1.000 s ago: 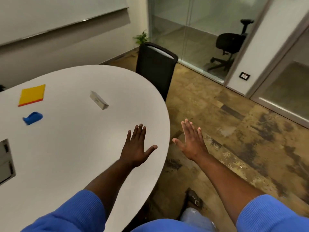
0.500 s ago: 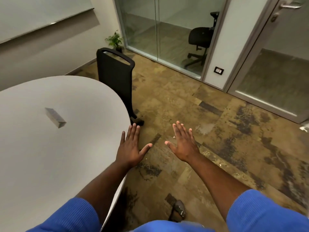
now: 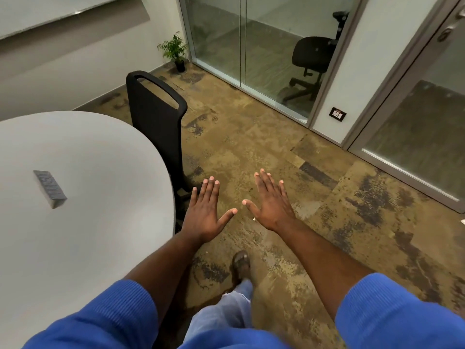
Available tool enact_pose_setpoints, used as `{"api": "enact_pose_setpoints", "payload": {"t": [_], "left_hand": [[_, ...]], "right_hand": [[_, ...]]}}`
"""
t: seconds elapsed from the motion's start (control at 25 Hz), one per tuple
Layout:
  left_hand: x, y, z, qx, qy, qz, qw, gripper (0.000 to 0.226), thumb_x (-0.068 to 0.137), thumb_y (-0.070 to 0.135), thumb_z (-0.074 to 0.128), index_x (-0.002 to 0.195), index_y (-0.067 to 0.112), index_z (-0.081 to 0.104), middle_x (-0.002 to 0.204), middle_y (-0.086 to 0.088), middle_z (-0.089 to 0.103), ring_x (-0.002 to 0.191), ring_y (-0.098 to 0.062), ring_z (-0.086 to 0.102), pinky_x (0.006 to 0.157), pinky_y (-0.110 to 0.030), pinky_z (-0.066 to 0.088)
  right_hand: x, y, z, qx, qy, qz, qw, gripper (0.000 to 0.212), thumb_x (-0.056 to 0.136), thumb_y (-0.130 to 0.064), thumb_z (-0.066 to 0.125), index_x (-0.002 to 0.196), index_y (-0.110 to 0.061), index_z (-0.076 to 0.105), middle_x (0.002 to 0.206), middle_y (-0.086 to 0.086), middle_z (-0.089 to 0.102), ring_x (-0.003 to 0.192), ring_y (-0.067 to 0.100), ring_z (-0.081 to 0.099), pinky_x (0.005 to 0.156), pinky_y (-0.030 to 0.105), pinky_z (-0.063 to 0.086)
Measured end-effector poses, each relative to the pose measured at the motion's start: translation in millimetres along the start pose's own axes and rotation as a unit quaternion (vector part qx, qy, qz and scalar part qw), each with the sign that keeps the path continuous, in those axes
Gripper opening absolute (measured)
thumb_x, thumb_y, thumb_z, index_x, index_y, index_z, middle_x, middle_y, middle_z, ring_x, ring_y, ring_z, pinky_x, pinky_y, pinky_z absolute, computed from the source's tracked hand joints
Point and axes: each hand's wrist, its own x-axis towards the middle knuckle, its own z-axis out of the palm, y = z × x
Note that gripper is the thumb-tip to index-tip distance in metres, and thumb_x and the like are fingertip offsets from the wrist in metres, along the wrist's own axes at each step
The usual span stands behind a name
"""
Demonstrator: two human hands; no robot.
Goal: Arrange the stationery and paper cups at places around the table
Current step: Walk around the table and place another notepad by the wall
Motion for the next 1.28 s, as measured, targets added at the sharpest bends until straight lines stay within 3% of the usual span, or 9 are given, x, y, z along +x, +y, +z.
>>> {"api": "enact_pose_setpoints", "payload": {"t": [0.28,0.56,1.0,1.28], "left_hand": [[180,-11,12,-0.012,-0.012,-0.013,1.0,0.103,0.093,0.085,0.011,0.163,0.011,-0.004,0.172,-0.007,-0.009,0.157,-0.018,-0.018,0.129,-0.047,-0.006],[340,-41,-15,-0.007,0.038,-0.04,0.998,0.102,0.094,0.084,0.014,0.163,0.012,-0.006,0.171,-0.006,-0.014,0.157,-0.019,-0.018,0.129,-0.049,-0.005],[575,-113,-13,0.0,0.058,-0.246,0.968,0.102,0.092,0.087,0.013,0.161,0.019,-0.016,0.168,-0.002,-0.026,0.154,-0.014,-0.028,0.127,-0.046,-0.013],[702,-168,-66,0.028,0.121,-0.349,0.929,0.104,0.09,0.088,0.014,0.162,0.018,-0.013,0.169,-0.002,-0.023,0.154,-0.012,-0.028,0.125,-0.039,-0.02]], "right_hand": [[170,54,-39,-0.036,-0.017,-0.033,0.999,0.089,0.095,-0.074,0.027,0.162,-0.024,-0.004,0.17,-0.002,-0.014,0.156,0.015,-0.012,0.125,0.046,-0.01],[337,86,-80,-0.058,-0.002,-0.069,0.996,0.09,0.095,-0.075,0.024,0.162,-0.024,-0.005,0.17,-0.002,-0.013,0.155,0.013,-0.018,0.125,0.046,-0.01],[664,132,-83,-0.034,-0.067,-0.215,0.974,0.089,0.095,-0.074,0.029,0.162,-0.024,0.0,0.171,-0.001,-0.007,0.157,0.016,-0.008,0.126,0.05,-0.002],[836,80,-93,-0.01,-0.094,-0.308,0.947,0.092,0.09,-0.079,0.021,0.162,-0.026,0.002,0.171,-0.002,-0.004,0.157,0.017,-0.002,0.126,0.05,0.002]]}}
